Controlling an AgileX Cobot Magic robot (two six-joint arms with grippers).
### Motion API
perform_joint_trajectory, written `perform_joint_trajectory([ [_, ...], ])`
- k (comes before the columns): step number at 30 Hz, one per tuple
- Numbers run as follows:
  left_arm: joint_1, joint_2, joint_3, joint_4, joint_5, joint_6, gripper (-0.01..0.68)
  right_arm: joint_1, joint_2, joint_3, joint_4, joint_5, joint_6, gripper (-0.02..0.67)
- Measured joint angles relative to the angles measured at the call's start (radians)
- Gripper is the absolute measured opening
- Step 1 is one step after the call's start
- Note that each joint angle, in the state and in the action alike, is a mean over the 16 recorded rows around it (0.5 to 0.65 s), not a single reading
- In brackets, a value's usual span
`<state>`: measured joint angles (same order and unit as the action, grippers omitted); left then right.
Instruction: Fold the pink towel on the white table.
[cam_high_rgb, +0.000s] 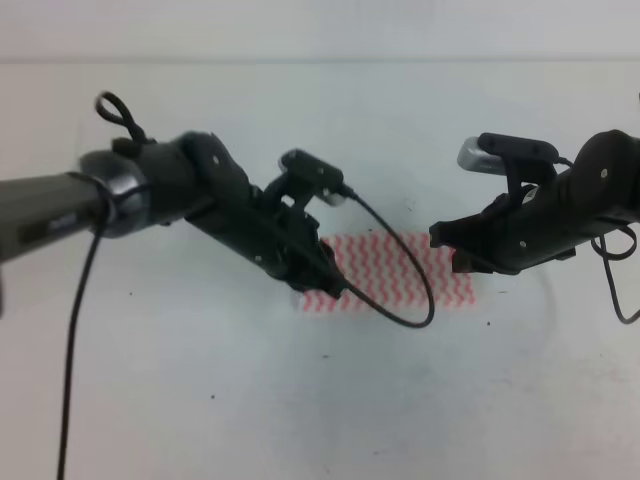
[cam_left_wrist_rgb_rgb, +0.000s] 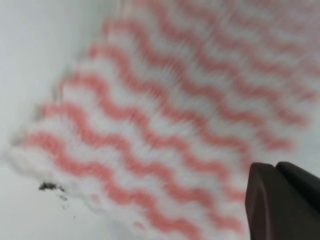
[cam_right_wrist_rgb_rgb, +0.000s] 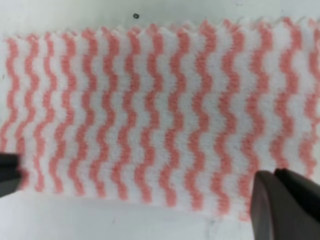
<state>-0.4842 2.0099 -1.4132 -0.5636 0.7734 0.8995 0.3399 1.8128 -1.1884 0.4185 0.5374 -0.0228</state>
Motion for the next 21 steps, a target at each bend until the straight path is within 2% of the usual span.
perform_joint_trajectory([
  [12,0.0,0.004,-0.007,0.091,0.031,-0.087,-0.005,0.0,0.002,0.0,0.0,0.005,0.0,-0.018],
  [21,0.0,-0.003,-0.024,0.041,0.022,-0.068,-0.005,0.0,0.002,0.0,0.0,0.005,-0.001,-0.018],
])
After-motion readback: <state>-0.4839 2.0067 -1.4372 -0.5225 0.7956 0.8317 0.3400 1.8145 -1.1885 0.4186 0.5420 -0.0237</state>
